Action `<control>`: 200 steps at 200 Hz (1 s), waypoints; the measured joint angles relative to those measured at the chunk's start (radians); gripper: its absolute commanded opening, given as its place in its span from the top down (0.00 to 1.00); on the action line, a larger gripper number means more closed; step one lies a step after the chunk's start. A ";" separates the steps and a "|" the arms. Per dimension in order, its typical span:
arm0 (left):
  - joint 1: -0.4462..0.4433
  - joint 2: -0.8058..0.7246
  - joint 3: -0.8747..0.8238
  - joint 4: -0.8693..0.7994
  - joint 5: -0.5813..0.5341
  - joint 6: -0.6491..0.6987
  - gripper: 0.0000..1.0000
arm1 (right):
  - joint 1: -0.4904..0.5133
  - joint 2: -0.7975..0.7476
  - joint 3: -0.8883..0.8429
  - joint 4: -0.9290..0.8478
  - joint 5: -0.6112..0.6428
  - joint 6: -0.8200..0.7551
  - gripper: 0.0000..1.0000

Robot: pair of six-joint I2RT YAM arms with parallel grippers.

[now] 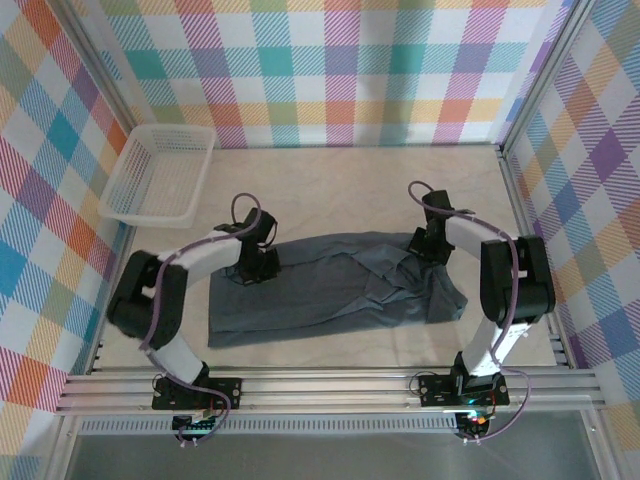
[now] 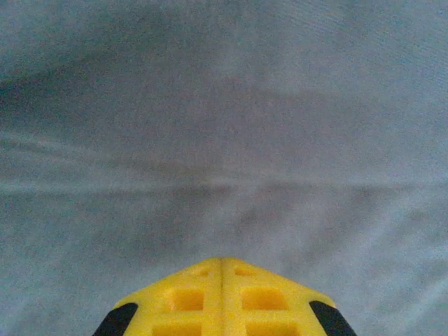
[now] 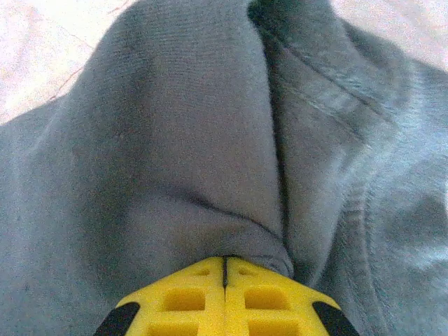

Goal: Fold the inside-out t-shirt

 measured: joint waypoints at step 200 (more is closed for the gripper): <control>0.066 0.694 0.981 0.040 0.138 0.085 0.72 | 0.618 -0.039 -0.148 0.251 -0.426 0.320 0.81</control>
